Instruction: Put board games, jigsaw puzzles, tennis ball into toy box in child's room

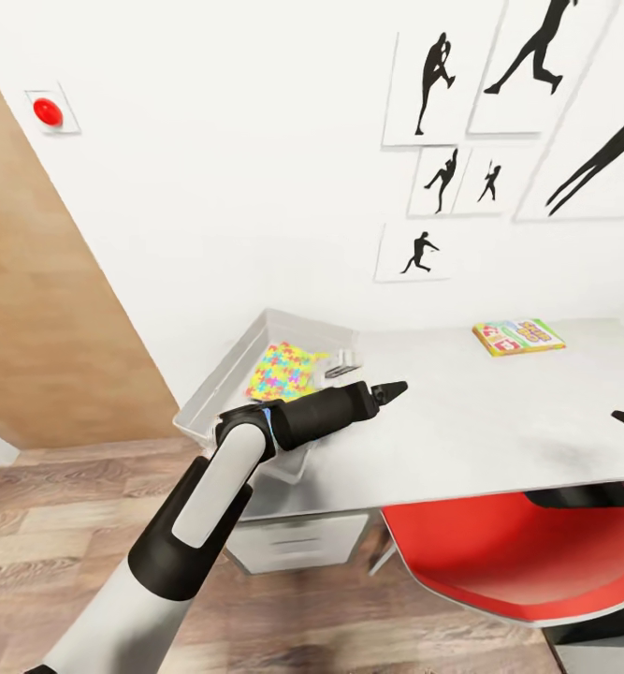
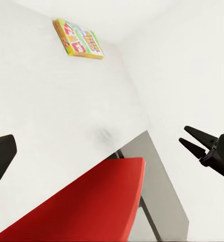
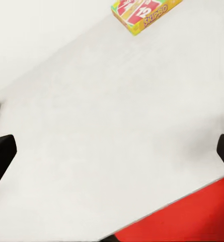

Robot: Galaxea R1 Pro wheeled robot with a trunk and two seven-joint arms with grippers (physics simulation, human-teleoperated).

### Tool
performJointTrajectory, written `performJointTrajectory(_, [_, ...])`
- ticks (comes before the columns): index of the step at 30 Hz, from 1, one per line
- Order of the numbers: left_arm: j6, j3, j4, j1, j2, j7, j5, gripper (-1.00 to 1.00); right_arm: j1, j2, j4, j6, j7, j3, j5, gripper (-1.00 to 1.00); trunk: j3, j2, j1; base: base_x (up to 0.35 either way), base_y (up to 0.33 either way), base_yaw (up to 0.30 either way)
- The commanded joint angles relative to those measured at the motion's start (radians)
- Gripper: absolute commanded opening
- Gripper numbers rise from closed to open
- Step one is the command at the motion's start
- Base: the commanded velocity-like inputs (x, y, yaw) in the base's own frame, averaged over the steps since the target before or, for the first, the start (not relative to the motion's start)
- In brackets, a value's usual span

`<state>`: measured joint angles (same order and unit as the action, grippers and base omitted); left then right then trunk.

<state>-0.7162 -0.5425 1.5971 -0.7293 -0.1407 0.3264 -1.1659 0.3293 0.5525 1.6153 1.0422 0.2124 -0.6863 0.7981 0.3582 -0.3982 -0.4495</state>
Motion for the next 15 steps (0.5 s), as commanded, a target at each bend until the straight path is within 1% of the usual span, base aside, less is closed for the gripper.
performJointTrajectory(1, [-0.002,0.000,0.001,0.000,0.000,0.010,-0.010,1.00,0.002,0.000,0.000,0.005,0.010,0.000,-0.010,1.00,0.002,-0.002,-0.001,0.000,0.000,-0.287])
performJointTrajectory(7, [-0.001,0.001,0.001,0.000,0.001,0.012,-0.009,1.00,0.002,0.000,0.000,0.005,0.010,0.001,-0.010,1.00,0.002,-0.002,-0.001,0.013,-0.046,-0.287])
performJointTrajectory(15, [-0.001,0.001,0.001,0.000,0.002,0.012,-0.002,1.00,0.002,0.000,0.000,0.005,0.010,0.002,-0.010,1.00,0.002,-0.002,-0.001,0.077,-0.175,-0.287])
